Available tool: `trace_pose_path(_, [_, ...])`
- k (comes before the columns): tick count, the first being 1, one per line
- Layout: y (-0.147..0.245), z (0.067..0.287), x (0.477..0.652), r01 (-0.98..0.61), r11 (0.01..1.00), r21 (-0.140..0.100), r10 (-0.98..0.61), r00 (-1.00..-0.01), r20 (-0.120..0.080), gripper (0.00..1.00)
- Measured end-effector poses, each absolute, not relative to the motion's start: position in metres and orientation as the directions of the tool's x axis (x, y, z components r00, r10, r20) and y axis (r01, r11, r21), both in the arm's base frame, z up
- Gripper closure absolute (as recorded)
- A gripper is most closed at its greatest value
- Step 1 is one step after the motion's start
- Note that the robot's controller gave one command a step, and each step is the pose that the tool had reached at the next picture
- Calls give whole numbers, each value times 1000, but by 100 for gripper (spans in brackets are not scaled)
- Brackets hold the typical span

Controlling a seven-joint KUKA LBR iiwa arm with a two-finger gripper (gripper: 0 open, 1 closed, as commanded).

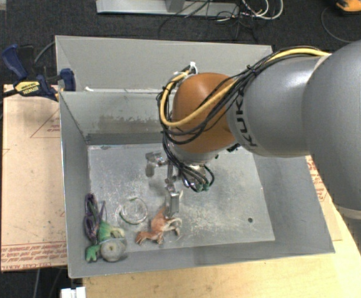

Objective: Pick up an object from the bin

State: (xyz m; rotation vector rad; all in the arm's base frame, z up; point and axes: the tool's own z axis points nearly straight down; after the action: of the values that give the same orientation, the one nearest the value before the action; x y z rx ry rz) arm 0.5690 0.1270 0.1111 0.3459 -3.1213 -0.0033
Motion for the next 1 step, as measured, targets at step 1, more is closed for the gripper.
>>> trace_pose_path(1, [124,105,536,-300,954,2,-300,-954,-3,0])
